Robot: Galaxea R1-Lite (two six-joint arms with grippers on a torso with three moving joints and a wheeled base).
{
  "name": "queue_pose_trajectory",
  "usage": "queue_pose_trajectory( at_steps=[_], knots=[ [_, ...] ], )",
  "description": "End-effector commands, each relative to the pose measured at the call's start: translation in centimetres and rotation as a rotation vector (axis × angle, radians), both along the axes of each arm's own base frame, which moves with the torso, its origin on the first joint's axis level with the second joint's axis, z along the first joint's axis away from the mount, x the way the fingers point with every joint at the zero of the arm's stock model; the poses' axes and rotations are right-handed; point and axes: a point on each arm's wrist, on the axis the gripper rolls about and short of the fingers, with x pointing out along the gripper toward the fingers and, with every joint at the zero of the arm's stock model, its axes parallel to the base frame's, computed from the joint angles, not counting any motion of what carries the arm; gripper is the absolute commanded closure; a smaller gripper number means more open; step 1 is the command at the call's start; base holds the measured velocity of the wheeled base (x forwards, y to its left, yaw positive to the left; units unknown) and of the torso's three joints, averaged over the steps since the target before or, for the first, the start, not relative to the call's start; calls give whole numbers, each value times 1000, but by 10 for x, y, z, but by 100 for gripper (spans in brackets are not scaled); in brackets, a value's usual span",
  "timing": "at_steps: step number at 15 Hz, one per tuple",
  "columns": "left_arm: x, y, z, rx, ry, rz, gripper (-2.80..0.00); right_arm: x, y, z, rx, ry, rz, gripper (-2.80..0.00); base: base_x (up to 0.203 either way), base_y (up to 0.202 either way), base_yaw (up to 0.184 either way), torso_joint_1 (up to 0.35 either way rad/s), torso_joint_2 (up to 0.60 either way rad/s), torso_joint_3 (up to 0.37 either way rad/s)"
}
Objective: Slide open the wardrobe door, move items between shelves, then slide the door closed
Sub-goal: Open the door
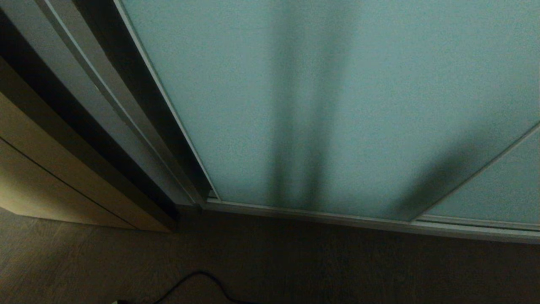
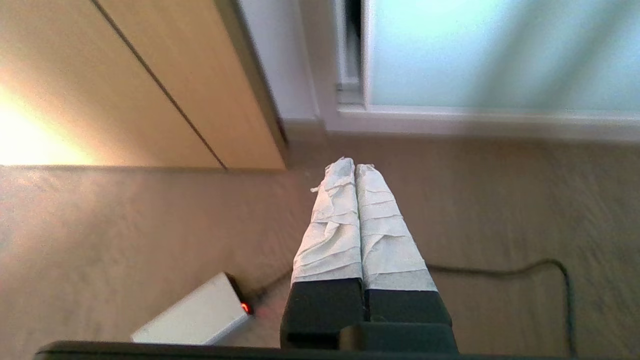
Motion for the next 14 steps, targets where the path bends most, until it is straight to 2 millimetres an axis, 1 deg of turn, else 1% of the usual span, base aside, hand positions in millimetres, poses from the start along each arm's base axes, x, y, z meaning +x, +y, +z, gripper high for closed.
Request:
queue_pose_trajectory(
  at_steps=[1, 3, 4, 5, 6, 8, 10, 12, 14],
  knots=[
    [-6, 0, 23, 11, -96, 9, 0, 0, 0, 0, -1, 0, 0, 0, 0, 0, 0, 0, 0, 0],
    [-22, 0, 72, 47, -216, 21, 0, 0, 0, 0, 0, 0, 0, 0, 0, 0, 0, 0, 0, 0],
    [-28, 0, 103, 60, -273, 32, 0, 0, 0, 0, -1, -1, 0, 0, 0, 0, 0, 0, 0, 0],
    [-26, 1, 132, 60, -304, 52, 0, 0, 0, 0, -1, 0, 0, 0, 0, 0, 0, 0, 0, 0],
    [-20, 1, 160, 49, -340, 84, 0, 0, 0, 0, 1, -1, 0, 0, 0, 0, 0, 0, 0, 0],
    [1, 3, 218, 12, -455, 164, 0, 0, 0, 0, 1, 0, 0, 0, 0, 0, 0, 0, 0, 0],
    [28, 5, 262, -33, -571, 247, 0, 0, 0, 0, 1, 0, -1, 0, 0, 0, 0, 0, 0, 0],
    [55, 7, 290, -75, -675, 302, 0, 0, 0, 0, -1, 0, 0, 0, 0, 0, 0, 0, 0, 0],
    [82, 7, 308, -101, -757, 323, 0, 0, 0, 0, 1, 0, 0, 0, 0, 0, 0, 0, 0, 0]
  ],
)
